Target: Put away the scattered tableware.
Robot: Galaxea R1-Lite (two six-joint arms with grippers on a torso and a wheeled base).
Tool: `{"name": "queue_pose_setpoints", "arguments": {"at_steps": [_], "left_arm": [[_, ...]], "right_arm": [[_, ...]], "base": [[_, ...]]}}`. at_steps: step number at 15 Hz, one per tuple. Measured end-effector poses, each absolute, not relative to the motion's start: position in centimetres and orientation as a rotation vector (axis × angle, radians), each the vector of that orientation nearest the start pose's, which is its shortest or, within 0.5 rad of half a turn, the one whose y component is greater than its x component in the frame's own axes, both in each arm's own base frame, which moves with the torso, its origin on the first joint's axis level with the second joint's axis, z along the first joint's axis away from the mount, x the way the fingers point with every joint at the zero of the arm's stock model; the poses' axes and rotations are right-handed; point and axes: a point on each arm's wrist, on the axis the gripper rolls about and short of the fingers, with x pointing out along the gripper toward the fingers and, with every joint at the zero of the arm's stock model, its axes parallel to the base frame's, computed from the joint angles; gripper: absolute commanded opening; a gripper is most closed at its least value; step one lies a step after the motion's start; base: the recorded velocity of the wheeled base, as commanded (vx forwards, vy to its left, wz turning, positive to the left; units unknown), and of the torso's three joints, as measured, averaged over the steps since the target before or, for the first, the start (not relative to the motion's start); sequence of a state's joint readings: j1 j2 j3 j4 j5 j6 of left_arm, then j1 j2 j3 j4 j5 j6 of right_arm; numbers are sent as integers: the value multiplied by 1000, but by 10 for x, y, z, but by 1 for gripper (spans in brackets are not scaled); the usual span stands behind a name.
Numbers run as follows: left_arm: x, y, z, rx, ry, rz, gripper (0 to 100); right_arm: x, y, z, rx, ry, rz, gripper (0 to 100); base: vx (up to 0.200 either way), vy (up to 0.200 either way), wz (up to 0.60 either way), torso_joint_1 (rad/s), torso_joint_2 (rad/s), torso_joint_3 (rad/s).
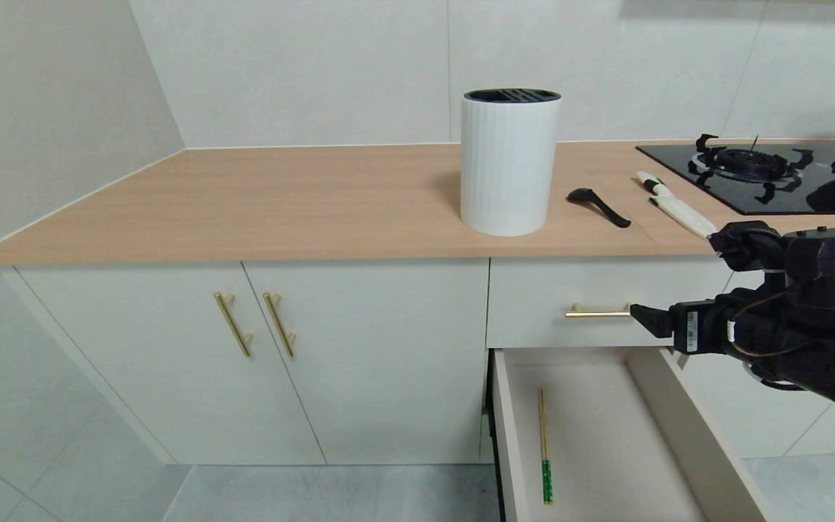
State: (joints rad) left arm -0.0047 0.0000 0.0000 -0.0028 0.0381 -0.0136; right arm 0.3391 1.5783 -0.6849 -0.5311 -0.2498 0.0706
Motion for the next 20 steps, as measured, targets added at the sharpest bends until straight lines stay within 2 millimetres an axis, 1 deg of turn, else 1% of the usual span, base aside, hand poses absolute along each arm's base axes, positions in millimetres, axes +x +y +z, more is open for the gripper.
{"name": "queue_pose_setpoints", "arguments": {"at_steps": [11,13,15,17,19,20], "left_arm": [[-23,1,76,-13,-4,33,100],[-23,1,76,-13,-4,33,100],[-23,1,76,-14,-3,33,100],[-23,1,76,-13,-3,34,100],[-23,1,76,-13,-3,33,100],[-23,1,76,-13,-3,33,100]], "right_arm": [[253,83,174,-36,355,80,100],[253,83,173,-37,357,86,100],[255,79,175,-53,351,89,100],[261,73,179,-75,340,125,100],[277,70,185,-76,316,144,100],[288,71,188,-76,303,146,100]], "base": [[0,0,0,213,-489,-276],[0,0,0,81,-176,-93],[0,0,0,21,-35,-18],[0,0,0,0,0,0],[0,0,0,0,0,0],[0,0,0,0,0,0]]}}
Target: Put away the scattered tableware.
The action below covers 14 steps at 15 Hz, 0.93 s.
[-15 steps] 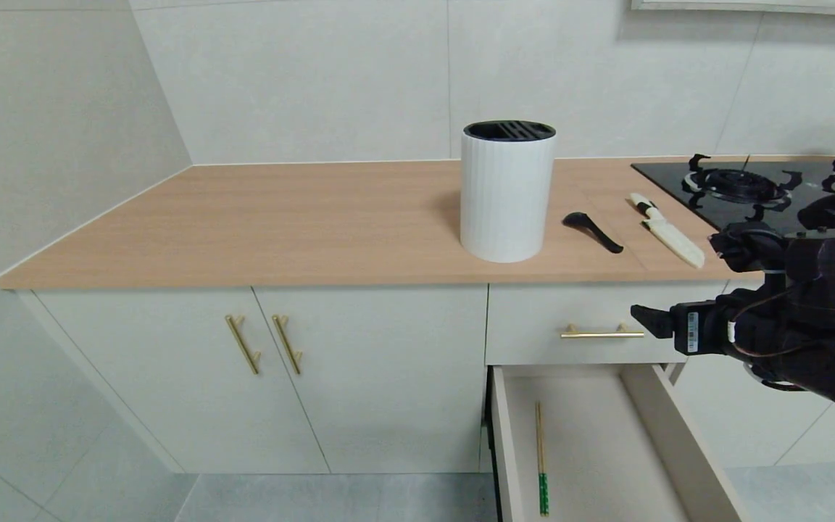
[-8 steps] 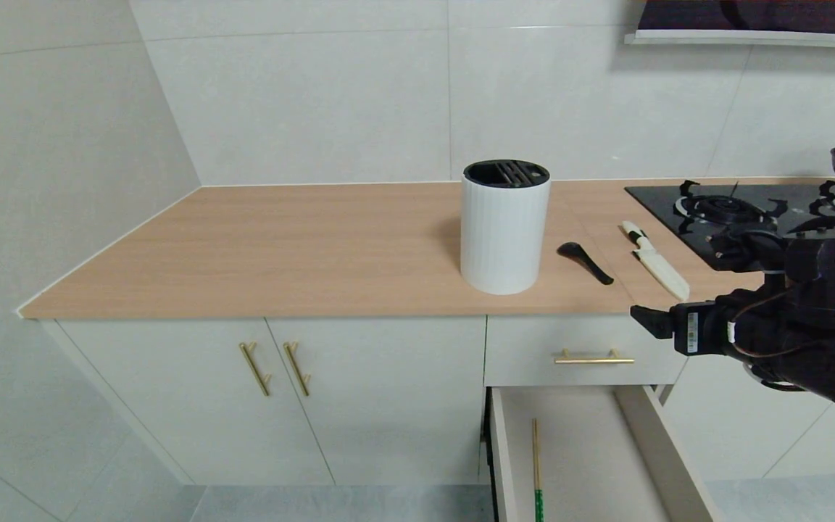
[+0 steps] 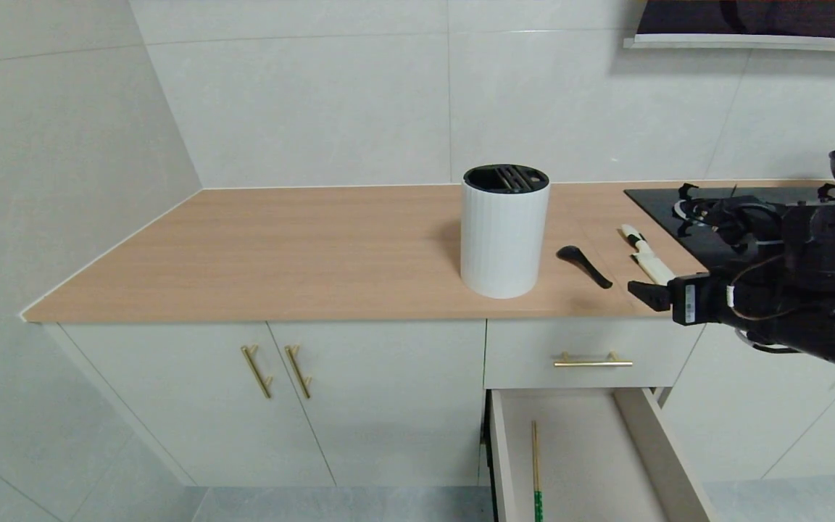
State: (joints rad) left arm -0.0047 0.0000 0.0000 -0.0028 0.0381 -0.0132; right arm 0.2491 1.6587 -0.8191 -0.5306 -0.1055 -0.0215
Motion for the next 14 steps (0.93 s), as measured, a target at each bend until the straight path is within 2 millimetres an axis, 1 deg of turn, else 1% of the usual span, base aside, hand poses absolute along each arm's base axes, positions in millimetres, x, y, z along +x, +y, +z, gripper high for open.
{"name": "queue_pose_setpoints", "arguments": {"at_steps": [3,5,8,10,14], "left_arm": [[-23,1,76,-13,-4,33,100],[-23,1,76,-14,-4,33,100],[-23,1,76,-13,-3,33,100],[-23,1,76,-13,-3,33,100],[-23,1,76,-13,-3,33,100]], "right_arm": [[333,78,189,-85,276,161,100],[362,81,182,-94,268,221,100],[398,80,170,-86,261,289,100],[417,74,154,-83,272,277,100],[438,70,129,-88,291,231,100]], "base": [[0,0,0,0,0,0],[0,0,0,0,0,0],[0,0,0,0,0,0],[0,0,0,0,0,0],[0,0,0,0,0,0]]}}
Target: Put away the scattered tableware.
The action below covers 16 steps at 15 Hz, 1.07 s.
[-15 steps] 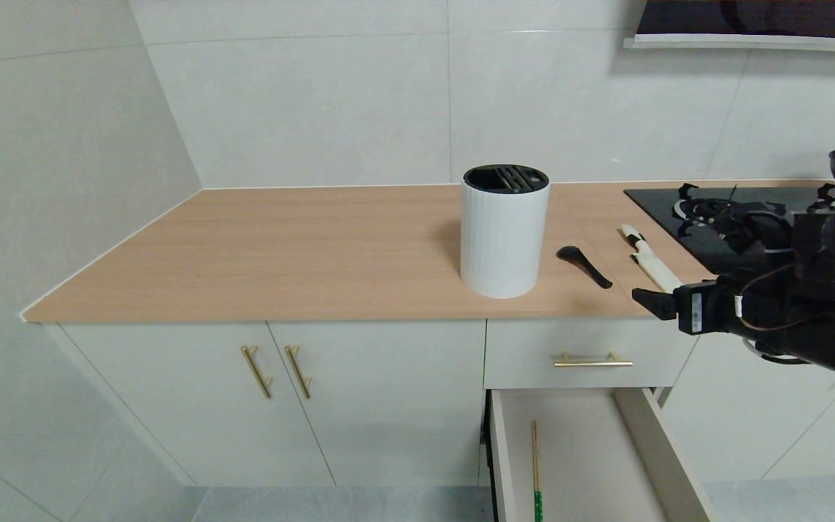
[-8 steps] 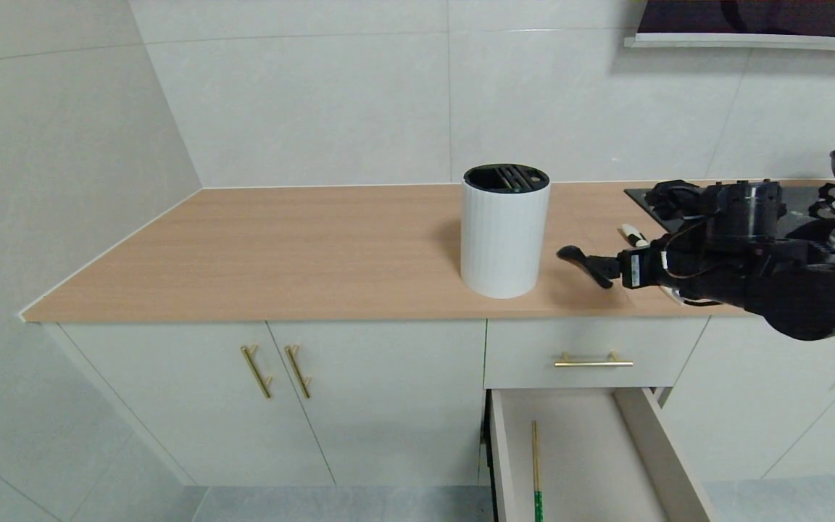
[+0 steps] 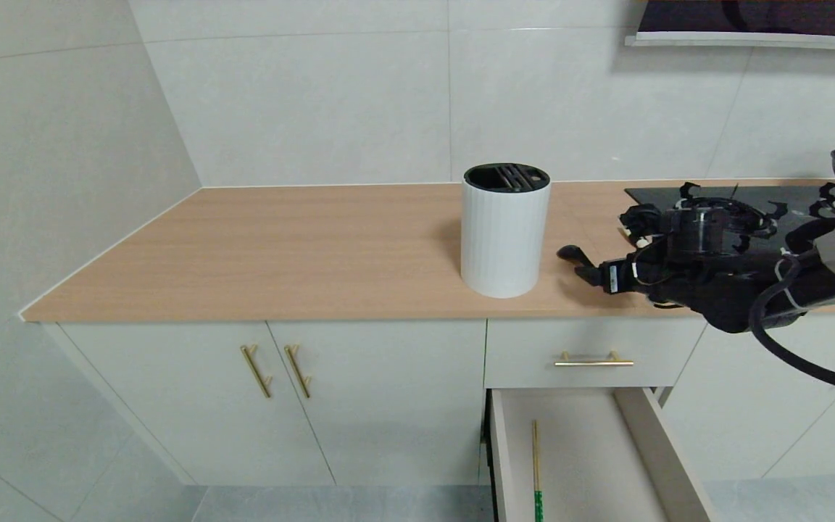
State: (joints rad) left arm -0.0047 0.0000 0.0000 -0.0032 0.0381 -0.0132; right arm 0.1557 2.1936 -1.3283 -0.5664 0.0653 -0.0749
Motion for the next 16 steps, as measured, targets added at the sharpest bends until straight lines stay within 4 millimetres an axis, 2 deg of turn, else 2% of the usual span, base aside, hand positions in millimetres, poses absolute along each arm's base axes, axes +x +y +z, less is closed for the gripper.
{"name": "queue_pose_setpoints", "arguments": {"at_steps": [7,16], "left_arm": [[-23,1,76,-13,-4,33,100],[-23,1,76,-14,-4,33,100]], "right_arm": [[468,70,105,-88,291,212,100],[480,65,92,-87,299,191,100]], "base": [[0,0,0,0,0,0],[0,0,0,0,0,0]]}}
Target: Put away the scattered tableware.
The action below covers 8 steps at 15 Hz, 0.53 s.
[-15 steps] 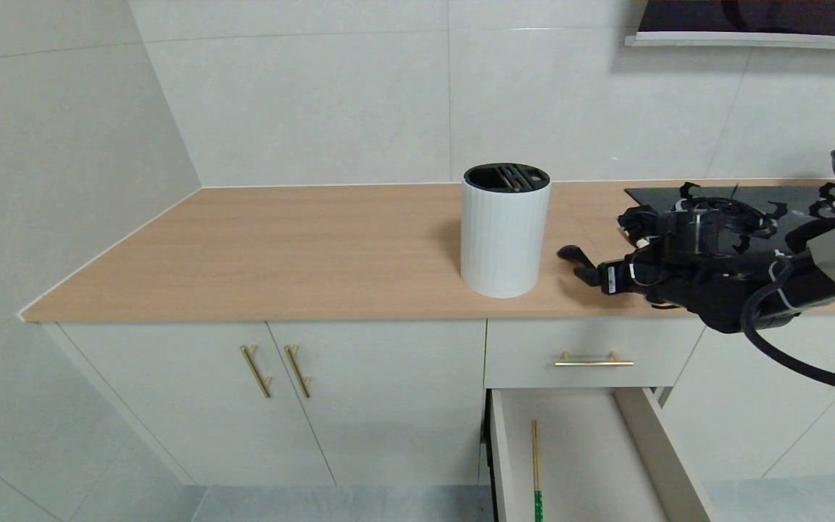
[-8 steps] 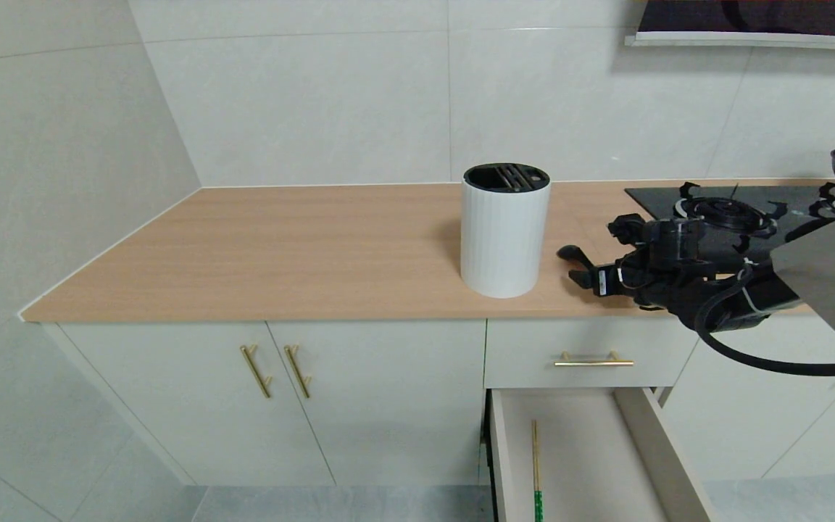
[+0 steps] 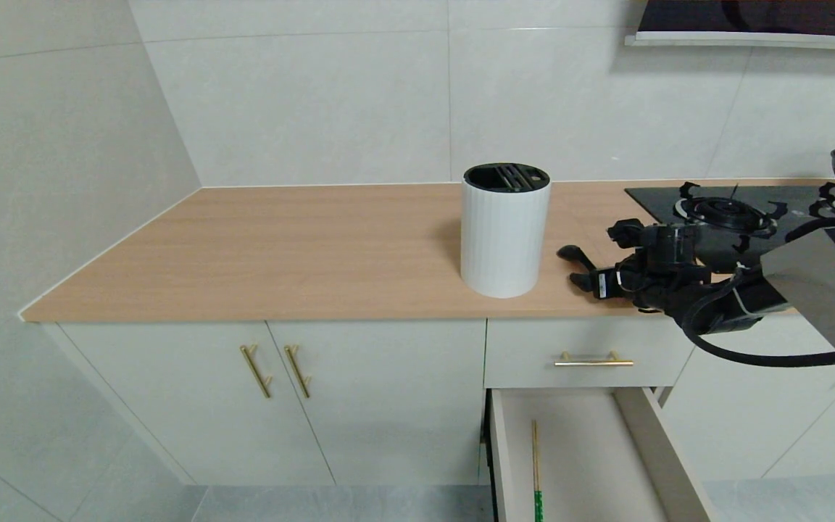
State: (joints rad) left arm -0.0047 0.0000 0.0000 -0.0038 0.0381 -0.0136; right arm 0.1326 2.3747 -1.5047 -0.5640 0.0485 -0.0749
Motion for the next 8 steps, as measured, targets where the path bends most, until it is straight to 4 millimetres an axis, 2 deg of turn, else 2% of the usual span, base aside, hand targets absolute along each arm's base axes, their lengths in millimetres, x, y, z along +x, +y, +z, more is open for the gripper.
{"name": "queue_pose_setpoints", "arguments": {"at_steps": [1,2,8], "left_arm": [[-23,1,76,-14,-3,33,100],[-23,1,76,-13,-3,33,100],[-23,1,76,-14,-4,33,100]], "right_arm": [[480,65,91,-87,301,191,100],[480,65,91,-87,302,191,0],[481,66,90,-87,302,192,0]], "base": [[0,0,0,0,0,0],[0,0,0,0,0,0],[0,0,0,0,0,0]]}}
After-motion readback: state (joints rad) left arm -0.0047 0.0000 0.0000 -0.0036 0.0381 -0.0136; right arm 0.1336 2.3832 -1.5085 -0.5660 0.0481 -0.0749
